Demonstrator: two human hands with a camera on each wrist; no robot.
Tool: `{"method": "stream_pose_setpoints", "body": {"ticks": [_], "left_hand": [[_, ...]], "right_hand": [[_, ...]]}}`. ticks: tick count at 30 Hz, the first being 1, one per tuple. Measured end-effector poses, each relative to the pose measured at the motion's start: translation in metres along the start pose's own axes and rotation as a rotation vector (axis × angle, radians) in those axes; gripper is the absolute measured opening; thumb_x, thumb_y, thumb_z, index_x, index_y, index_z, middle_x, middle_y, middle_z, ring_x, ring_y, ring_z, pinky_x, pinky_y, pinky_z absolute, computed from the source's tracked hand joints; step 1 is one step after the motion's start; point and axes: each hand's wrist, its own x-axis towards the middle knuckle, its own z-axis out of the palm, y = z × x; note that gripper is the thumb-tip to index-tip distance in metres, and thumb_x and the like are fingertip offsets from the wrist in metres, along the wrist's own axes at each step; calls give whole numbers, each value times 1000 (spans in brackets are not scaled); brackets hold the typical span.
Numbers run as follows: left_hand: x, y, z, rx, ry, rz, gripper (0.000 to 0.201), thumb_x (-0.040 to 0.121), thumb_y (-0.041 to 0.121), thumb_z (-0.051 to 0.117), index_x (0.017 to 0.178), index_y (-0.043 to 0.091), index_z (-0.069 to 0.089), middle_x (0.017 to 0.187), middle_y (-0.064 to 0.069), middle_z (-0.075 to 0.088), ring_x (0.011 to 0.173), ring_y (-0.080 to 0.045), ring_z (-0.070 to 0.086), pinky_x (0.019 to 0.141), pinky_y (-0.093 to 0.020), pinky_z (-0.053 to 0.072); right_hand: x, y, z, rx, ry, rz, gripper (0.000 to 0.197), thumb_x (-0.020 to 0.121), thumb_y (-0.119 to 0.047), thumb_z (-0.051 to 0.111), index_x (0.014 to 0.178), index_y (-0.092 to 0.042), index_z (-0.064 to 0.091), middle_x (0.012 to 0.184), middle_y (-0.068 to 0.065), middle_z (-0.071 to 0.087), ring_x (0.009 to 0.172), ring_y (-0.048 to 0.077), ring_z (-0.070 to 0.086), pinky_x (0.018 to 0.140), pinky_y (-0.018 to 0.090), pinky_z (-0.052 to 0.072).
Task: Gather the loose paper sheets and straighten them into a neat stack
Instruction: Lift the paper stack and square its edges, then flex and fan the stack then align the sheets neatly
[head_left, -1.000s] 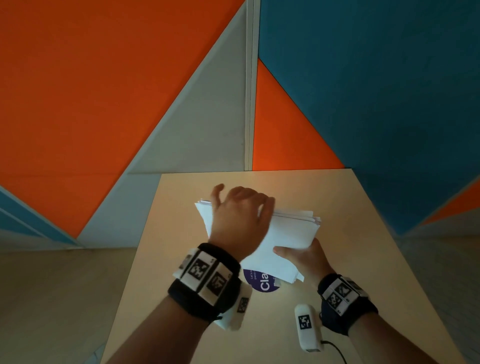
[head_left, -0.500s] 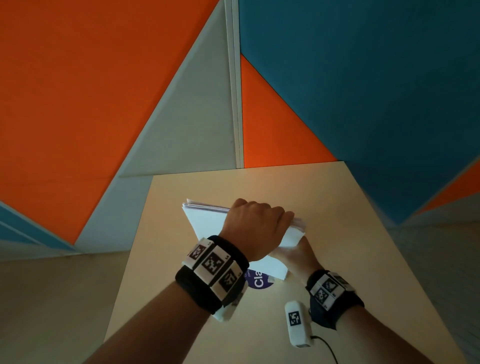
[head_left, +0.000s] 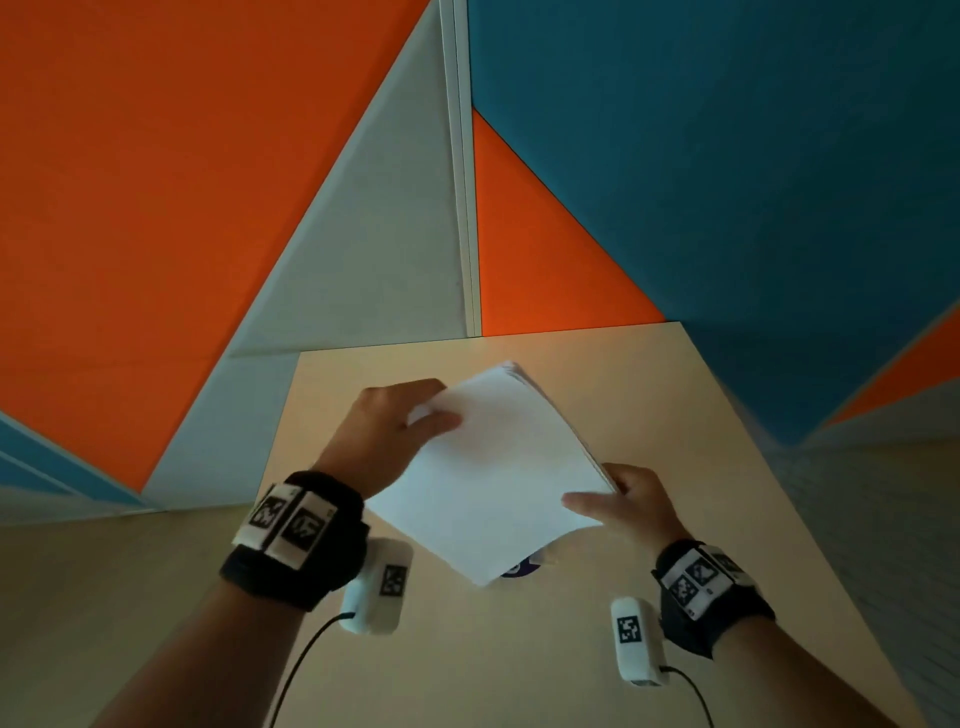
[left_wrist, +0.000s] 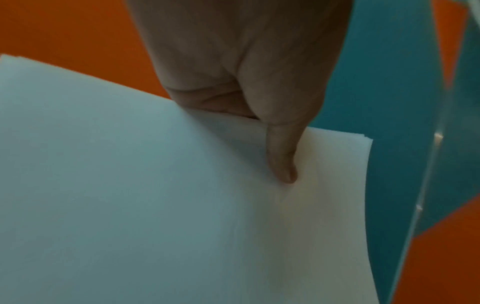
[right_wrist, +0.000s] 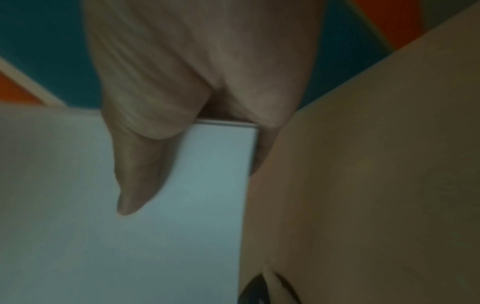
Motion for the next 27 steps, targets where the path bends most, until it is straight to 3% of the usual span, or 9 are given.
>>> {"method": "stream_pose_setpoints", "body": {"ticks": [4,6,7,11,16,18,21,24,27], "left_hand": [[-20,-37,11,-459,133,-207,7,88,22,67,93,21,71,91,-5,75,82,-26,69,79,-46,55],[-29,-45,27,-675,164,-279,15,90,11,64,97,21,72,93,-4,75,83,-23,69,79,-48,55],[-33,-46,37,-726,168,-296,19,91,8,61,99,22,72,93,-1,75,83,-21,69,77,-44,56],[-45,-56,67,-825,200,-347,21,91,8,62,102,23,71,98,0,75,88,-18,68,79,-40,56],[-55,-72,83,-840,284,-406,29,77,23,71,106,20,68,106,-4,74,101,-22,69,86,-38,53],[-58,-68,87,-861,303,-413,33,78,25,71,109,15,66,108,-6,74,103,-24,69,85,-35,52],[-59,-58,87,-876,343,-403,34,82,34,66,105,9,64,99,-1,74,93,-13,69,82,-29,48],[-55,-48,86,-887,387,-425,27,93,37,54,100,15,66,91,9,74,89,-3,67,83,-27,45],[-50,-44,87,-911,415,-432,38,91,49,50,103,17,66,102,0,73,103,-21,66,94,-40,48]], "right_hand": [[-6,4,-26,229,144,9,25,69,2,83,65,-11,62,56,-5,67,52,9,64,51,19,51],[-4,9,-27,215,118,46,41,62,-11,90,57,-7,49,53,0,57,45,13,56,53,22,46],[-2,13,-25,196,98,65,37,60,-18,91,62,-5,57,64,3,64,54,16,63,60,26,49],[-3,7,-15,216,129,38,29,70,-16,86,95,-5,76,94,3,78,83,8,75,69,17,53],[-6,13,-9,148,96,0,24,74,-7,82,95,-17,75,97,1,78,92,14,74,86,33,55],[-8,16,-5,136,92,8,26,74,-8,83,98,-15,75,96,1,78,91,14,74,83,31,56],[-13,13,-5,152,114,-9,20,73,-9,83,91,-12,76,81,-5,78,72,6,72,59,20,54],[-16,10,-2,175,153,-34,22,72,-7,84,93,-5,75,88,5,79,78,13,74,71,29,57],[-16,6,1,227,205,-60,23,72,-4,83,94,-5,75,89,6,79,79,14,75,75,29,58]]}}
